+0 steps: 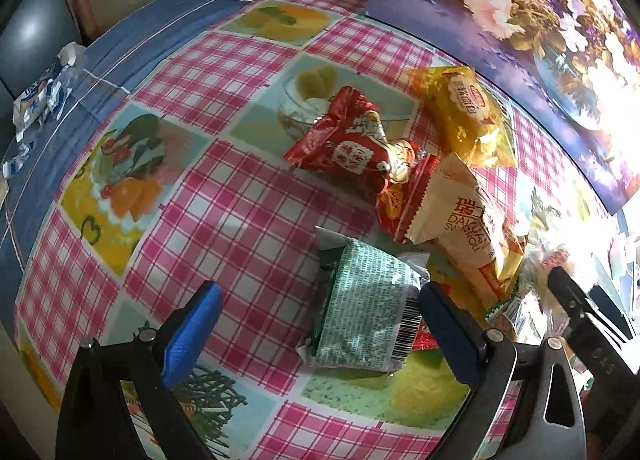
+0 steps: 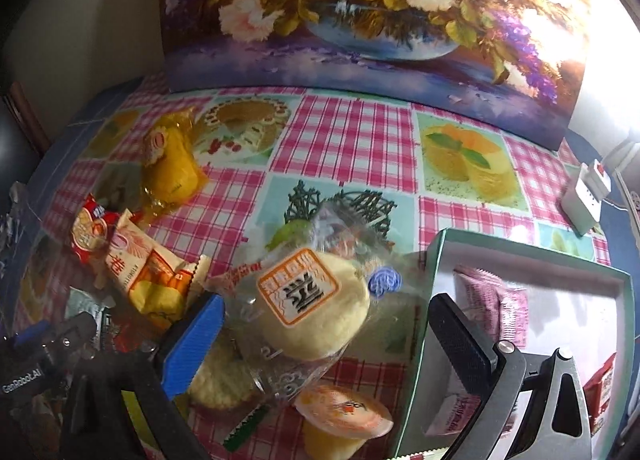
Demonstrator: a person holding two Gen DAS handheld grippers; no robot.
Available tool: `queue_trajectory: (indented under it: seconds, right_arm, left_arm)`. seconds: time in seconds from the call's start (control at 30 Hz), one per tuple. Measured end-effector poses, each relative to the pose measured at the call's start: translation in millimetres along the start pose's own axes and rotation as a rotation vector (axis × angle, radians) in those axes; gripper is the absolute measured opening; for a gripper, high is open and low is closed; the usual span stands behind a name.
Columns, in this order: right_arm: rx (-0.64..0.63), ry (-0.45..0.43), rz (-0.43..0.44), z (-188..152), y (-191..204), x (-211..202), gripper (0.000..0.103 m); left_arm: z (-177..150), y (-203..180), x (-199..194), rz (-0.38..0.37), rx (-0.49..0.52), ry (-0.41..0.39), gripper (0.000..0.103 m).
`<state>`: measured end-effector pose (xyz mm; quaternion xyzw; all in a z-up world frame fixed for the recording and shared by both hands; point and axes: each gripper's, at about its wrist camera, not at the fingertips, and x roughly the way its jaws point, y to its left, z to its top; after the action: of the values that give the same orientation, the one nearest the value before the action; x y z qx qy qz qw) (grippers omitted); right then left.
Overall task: Organize snacks
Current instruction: 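Move both grippers back over the snack pile, then grasp the green striped pack with the left gripper while the right gripper grasps the round bun bag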
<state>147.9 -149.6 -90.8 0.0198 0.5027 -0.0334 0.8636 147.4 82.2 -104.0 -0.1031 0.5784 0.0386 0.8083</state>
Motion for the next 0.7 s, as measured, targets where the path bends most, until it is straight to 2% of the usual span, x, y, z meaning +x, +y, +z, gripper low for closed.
queue_trajectory:
  seconds: [0.1, 0.23, 0.3, 0.33, 0.37, 0.43, 0.53, 0.7]
  right_arm:
    - [-0.026, -0.002, -0.018, -2.4, 4.2, 1.1, 0.103]
    - [-0.060, -0.009, -0.037, -5.6, 10.3, 1.6, 0.103]
    - [-0.086, -0.020, -0.047, -7.1, 14.9, 1.3, 0.093]
    - [-0.092, -0.019, -0.038, -7.4, 16.3, 1.6, 0.089]
    - [-0.089, -0.020, -0.018, -7.5, 16.6, 1.5, 0.081]
    - [-0.086, -0.021, -0.005, -7.5, 17.1, 0.3, 0.077]
    - [-0.091, -0.029, -0.002, -8.2, 18.6, -0.9, 0.071]
    - [-0.093, -0.034, -0.001, -9.1, 20.1, -3.2, 0.064]
  left_arm:
    - [0.1, -7.5, 3.8, -0.012, 0.022, 0.022, 0.099]
    - [0.9, -13.0, 7.6, 0.010, 0.046, 0.028, 0.099]
    - [0.6, -15.3, 8.6, 0.024, 0.055, 0.029, 0.098]
    - [0.7, -16.0, 9.1, 0.026, 0.055, 0.030, 0.092]
    - [0.5, -16.6, 9.4, 0.023, 0.054, 0.032, 0.081]
    - [-2.7, -14.8, 8.0, 0.009, 0.055, 0.040, 0.066]
    - [-4.0, -19.7, 8.7, 0.018, 0.081, 0.039, 0.053]
    - [-4.0, -21.4, 6.7, 0.001, 0.071, 0.034, 0.052]
